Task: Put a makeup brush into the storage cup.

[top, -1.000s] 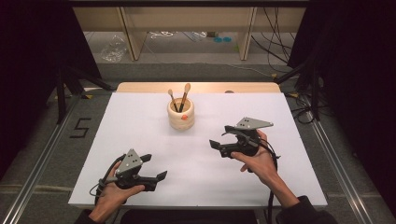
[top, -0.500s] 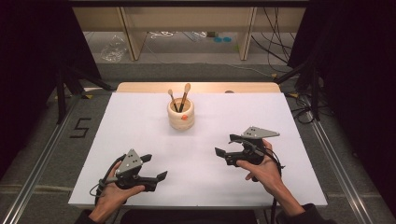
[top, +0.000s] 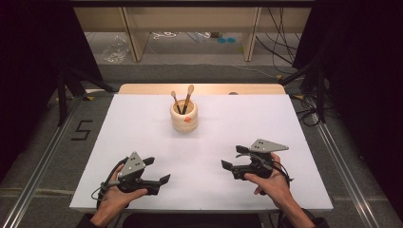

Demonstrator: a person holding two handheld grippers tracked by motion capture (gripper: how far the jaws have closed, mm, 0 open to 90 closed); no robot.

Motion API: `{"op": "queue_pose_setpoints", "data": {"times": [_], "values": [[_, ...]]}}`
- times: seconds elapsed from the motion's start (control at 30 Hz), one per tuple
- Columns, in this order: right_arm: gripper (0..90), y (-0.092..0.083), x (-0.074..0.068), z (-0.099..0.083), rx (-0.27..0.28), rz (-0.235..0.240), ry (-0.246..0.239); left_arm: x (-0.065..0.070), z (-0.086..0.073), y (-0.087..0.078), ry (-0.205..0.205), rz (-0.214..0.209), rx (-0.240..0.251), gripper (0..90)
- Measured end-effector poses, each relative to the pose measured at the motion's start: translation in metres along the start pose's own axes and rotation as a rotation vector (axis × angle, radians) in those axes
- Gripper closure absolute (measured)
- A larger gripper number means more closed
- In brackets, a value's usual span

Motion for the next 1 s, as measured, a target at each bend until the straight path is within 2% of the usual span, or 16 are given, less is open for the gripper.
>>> {"op": "queue_pose_setpoints", "data": {"times": [0.23, 0.37, 0.4, 0.53, 0.6, 0.67, 0.8, 0.9, 1.0], "values": [[18.5, -0.004, -0.008, -0.010, -0.006, 0.002, -0.010, -0.001, 0.000, 0.000, 0.005, 0.007, -0.005, 16.6], [18.1, -0.003, -0.011, -0.019, -0.021, -0.012, -0.018, 0.000, 0.000, 0.000, -0.004, 0.007, -0.005, 16.6], [17.9, -0.003, -0.012, -0.020, -0.024, -0.003, -0.016, 0.000, 0.000, 0.000, 0.007, 0.000, -0.002, 16.6], [16.9, -0.005, -0.014, -0.019, -0.002, -0.007, -0.018, 0.000, 0.000, 0.000, 0.003, -0.001, -0.001, 16.6], [16.9, -0.007, -0.013, -0.020, -0.015, -0.007, -0.020, 0.000, 0.000, 0.000, 0.003, 0.004, -0.007, 16.6], [16.9, -0.006, -0.012, -0.019, 0.004, -0.010, -0.017, 0.001, -0.001, 0.001, 0.003, 0.004, -0.009, 16.6], [16.9, -0.006, -0.011, -0.020, -0.008, -0.008, -0.020, 0.000, 0.000, 0.001, 0.004, 0.004, -0.008, 16.6], [16.9, -0.006, -0.010, -0.020, -0.005, -0.018, -0.019, 0.000, 0.000, 0.000, 0.004, 0.004, -0.008, 16.7], [16.9, -0.006, -0.010, -0.019, 0.004, -0.009, -0.007, 0.000, 0.000, 0.001, 0.003, 0.004, -0.009, 16.6]]}}
Point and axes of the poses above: each handheld gripper's, and its own axes: y roughly forward along the jaws, z roughly out of its top, x roughly to its right, the point moved 10 cm from there along y, roughly forward along the jaws, and after that the axes turned 4 degrees about -x, right-handed, at the moved point
